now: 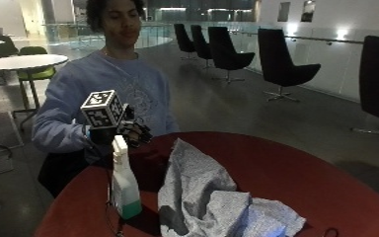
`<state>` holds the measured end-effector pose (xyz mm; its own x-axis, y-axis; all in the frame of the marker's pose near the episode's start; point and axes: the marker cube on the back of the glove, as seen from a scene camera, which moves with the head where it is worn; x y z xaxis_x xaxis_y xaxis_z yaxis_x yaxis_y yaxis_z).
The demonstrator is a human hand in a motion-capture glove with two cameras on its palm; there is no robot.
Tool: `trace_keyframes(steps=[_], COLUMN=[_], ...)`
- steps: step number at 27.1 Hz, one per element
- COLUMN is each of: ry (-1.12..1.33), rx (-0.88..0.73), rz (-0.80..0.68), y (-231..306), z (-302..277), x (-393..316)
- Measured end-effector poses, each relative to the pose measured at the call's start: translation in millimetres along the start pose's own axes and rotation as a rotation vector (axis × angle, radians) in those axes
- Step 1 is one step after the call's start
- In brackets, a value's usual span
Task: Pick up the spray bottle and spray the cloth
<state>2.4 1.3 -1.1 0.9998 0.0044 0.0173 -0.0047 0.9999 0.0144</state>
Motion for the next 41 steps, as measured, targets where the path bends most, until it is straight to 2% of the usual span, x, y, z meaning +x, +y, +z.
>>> trace_keyframes(steps=[4,9,16,18,25,29,33,38,41], ry=[-0.112,-0.452,-1.059,-1.139,-1.086,-0.998,-0.860,-0.802,-0.756], rx=[0.024,0.099,0.359,0.416,0.510,0.631,0.789,0.758,0.755], rz=[0.016,0.022,0.101,0.130,0.213,0.302,0.276,0.466,0.523], y=[3,7,27,33,38,35,27,11,-5], z=[-2,-12,-27,-27,-32,-42,-50,-58,-56], x=[0,3,21,27,41,63,95,129,150])
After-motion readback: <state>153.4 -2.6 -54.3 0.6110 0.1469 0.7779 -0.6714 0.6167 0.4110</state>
